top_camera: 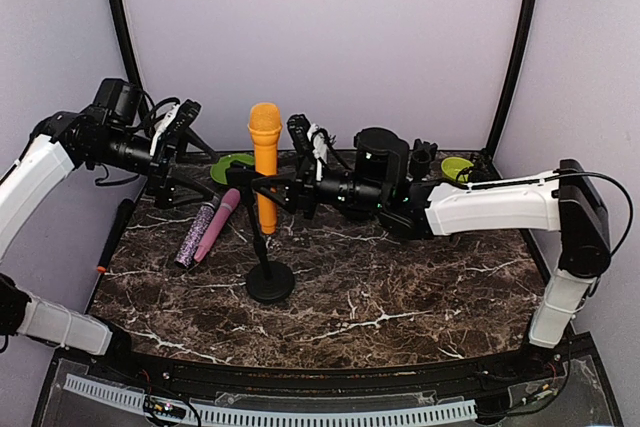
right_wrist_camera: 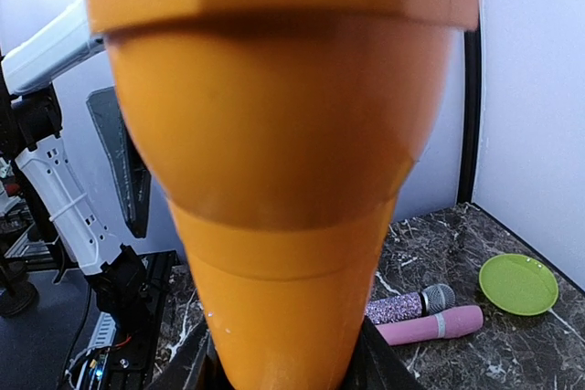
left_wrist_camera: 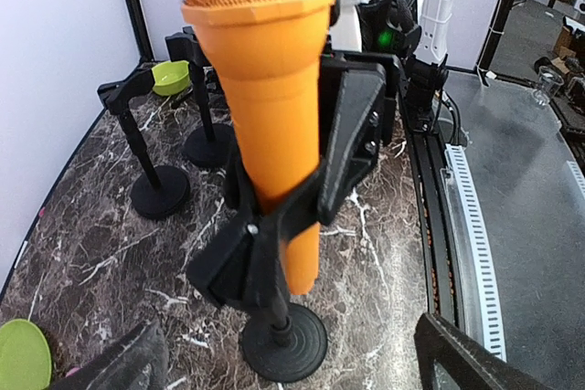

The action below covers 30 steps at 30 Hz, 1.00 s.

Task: Remove the microphone from the stand

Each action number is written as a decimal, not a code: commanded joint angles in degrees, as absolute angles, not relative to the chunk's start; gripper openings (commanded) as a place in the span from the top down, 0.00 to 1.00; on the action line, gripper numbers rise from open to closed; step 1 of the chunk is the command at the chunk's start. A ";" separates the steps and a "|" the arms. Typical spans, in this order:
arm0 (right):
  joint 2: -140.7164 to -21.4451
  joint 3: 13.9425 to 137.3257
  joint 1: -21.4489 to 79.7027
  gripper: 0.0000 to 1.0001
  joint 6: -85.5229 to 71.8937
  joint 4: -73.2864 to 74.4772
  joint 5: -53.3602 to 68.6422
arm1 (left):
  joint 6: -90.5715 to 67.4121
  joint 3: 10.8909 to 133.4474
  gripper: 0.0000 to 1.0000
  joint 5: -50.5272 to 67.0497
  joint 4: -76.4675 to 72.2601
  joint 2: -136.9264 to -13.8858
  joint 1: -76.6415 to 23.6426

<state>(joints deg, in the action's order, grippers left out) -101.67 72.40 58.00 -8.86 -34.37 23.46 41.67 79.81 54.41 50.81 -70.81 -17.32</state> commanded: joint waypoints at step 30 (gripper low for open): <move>-94.60 76.41 56.84 0.72 -10.30 -24.14 27.65 | 48.95 87.70 0.30 55.70 51.00 -81.10 -26.49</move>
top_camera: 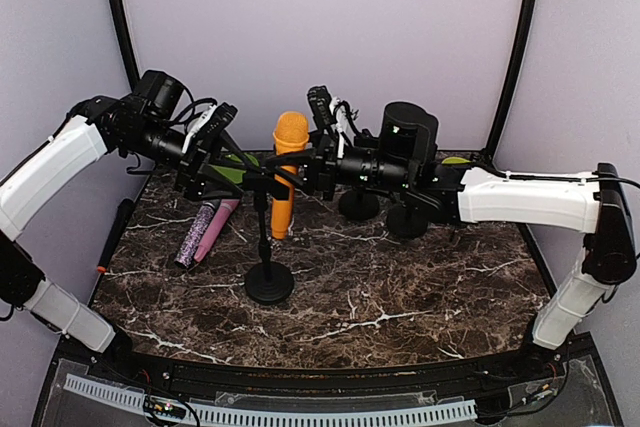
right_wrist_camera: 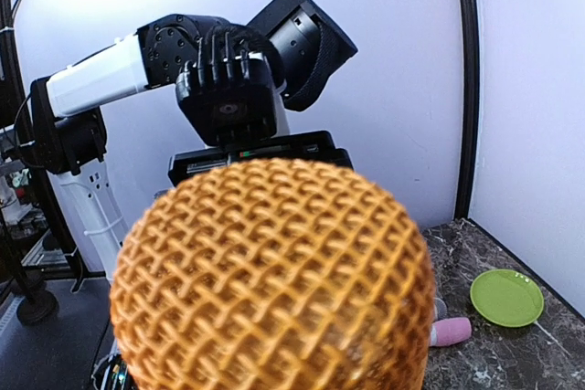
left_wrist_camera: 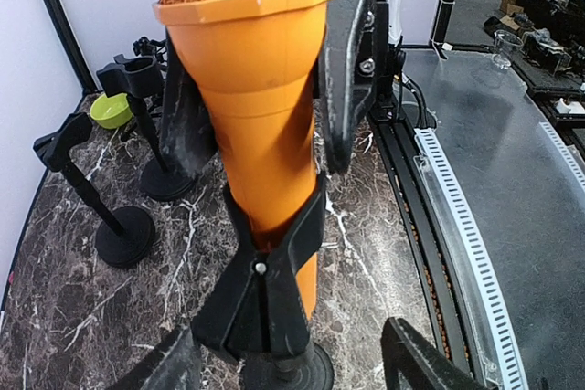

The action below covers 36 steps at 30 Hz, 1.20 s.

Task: Remove the microphone from the stand

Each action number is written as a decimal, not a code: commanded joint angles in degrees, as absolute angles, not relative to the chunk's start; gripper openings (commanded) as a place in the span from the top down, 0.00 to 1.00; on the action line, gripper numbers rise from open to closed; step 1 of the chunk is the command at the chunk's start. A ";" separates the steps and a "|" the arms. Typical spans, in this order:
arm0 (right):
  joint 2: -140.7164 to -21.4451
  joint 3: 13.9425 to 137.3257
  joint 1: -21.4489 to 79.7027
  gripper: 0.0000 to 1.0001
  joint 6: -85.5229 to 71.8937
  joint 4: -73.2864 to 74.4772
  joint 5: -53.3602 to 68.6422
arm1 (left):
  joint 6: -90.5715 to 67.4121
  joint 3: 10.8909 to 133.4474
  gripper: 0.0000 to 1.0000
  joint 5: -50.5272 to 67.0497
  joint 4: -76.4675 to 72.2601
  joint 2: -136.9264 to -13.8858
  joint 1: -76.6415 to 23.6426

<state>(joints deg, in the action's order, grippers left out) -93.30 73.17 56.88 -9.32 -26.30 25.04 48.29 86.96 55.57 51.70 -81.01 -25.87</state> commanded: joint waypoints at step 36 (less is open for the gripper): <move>-68.28 58.88 54.74 0.96 -25.75 -18.34 16.96 | 39.25 82.56 0.01 39.90 41.48 -75.06 -26.67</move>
<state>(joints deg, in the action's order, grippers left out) -68.14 65.41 54.02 -16.12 -19.22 18.68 40.64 84.60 42.76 41.67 -79.55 -26.79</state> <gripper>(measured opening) 0.402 0.987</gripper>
